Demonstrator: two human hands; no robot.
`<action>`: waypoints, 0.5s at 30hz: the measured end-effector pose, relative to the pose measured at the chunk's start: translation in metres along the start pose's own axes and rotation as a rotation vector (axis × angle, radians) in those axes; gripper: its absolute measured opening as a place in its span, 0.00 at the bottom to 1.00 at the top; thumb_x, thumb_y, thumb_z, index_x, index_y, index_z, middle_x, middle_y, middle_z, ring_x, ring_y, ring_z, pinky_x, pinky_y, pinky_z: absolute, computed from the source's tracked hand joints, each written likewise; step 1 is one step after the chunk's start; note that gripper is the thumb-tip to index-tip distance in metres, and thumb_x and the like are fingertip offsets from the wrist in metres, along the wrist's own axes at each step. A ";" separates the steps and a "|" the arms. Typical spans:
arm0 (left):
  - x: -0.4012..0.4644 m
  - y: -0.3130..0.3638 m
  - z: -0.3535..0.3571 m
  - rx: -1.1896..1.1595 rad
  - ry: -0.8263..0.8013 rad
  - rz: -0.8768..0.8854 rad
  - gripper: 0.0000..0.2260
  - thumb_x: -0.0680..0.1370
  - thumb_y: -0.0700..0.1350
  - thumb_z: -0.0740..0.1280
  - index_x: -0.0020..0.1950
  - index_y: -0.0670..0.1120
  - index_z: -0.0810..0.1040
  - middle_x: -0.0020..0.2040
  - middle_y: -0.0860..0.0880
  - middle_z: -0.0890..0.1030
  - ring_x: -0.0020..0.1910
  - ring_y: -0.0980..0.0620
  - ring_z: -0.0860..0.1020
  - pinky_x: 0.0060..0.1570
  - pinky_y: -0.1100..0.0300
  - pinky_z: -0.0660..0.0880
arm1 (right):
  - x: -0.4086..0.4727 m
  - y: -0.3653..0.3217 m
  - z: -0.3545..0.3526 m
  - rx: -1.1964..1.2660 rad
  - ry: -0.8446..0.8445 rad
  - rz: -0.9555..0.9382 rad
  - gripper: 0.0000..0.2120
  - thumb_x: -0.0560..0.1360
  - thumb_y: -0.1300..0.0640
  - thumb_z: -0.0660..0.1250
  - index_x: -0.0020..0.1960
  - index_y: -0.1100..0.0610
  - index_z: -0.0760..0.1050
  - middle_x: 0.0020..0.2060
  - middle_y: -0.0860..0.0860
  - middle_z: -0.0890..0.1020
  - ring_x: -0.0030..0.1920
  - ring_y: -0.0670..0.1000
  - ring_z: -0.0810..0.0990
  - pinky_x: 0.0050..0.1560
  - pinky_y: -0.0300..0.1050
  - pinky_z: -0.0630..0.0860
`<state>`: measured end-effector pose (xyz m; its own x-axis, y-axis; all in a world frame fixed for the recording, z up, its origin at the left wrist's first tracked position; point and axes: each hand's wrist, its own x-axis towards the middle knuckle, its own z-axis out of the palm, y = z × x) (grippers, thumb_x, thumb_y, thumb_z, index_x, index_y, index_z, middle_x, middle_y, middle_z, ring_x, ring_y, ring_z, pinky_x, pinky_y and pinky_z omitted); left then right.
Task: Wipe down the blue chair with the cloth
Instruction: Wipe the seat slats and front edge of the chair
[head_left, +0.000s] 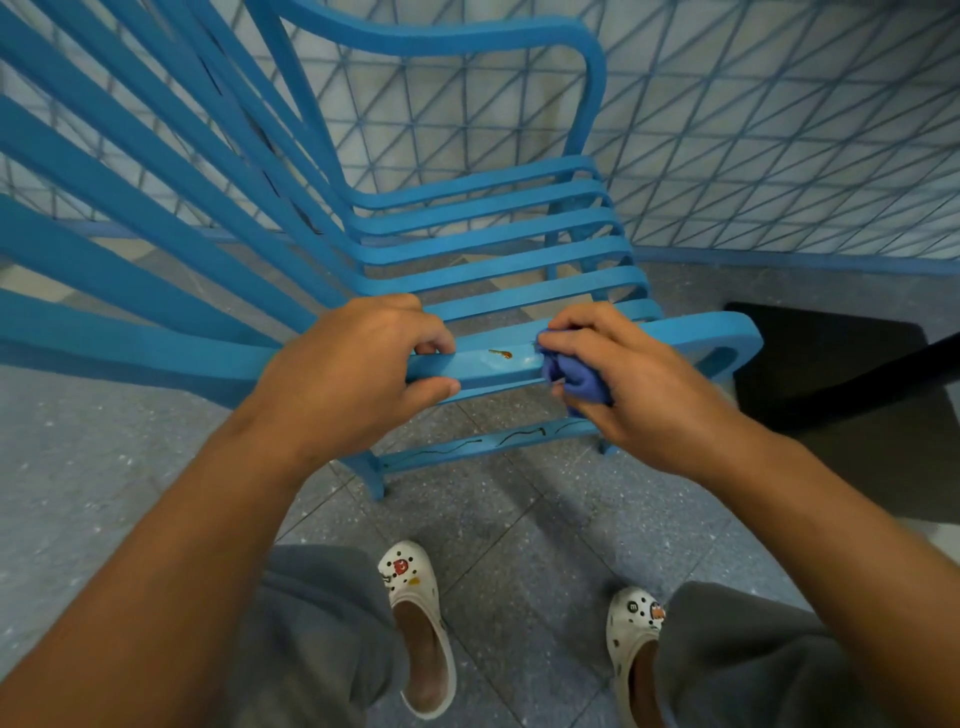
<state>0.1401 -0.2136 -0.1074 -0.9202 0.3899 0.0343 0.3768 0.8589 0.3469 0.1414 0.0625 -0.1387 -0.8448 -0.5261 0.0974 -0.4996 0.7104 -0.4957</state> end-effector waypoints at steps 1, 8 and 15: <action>0.000 0.000 0.000 0.002 -0.001 0.001 0.19 0.72 0.64 0.65 0.56 0.56 0.82 0.45 0.61 0.75 0.45 0.58 0.75 0.46 0.53 0.78 | -0.001 -0.001 0.001 0.012 0.002 -0.015 0.22 0.77 0.51 0.66 0.70 0.54 0.75 0.66 0.47 0.72 0.62 0.45 0.73 0.61 0.29 0.68; 0.000 0.001 -0.001 0.005 -0.005 -0.008 0.18 0.72 0.63 0.66 0.56 0.57 0.82 0.46 0.60 0.76 0.45 0.58 0.75 0.46 0.54 0.78 | -0.007 0.020 -0.024 -0.092 0.054 0.036 0.23 0.78 0.41 0.60 0.66 0.52 0.80 0.59 0.51 0.76 0.59 0.52 0.74 0.60 0.52 0.75; 0.001 0.000 0.001 0.011 0.004 -0.009 0.16 0.72 0.62 0.69 0.55 0.56 0.82 0.46 0.60 0.76 0.44 0.59 0.74 0.45 0.58 0.74 | -0.002 -0.014 0.017 -0.173 0.237 0.007 0.15 0.80 0.52 0.68 0.63 0.58 0.80 0.56 0.54 0.79 0.56 0.56 0.75 0.56 0.55 0.74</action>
<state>0.1391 -0.2124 -0.1082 -0.9241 0.3806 0.0351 0.3695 0.8661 0.3366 0.1534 0.0454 -0.1464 -0.8594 -0.4114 0.3037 -0.5016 0.7935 -0.3446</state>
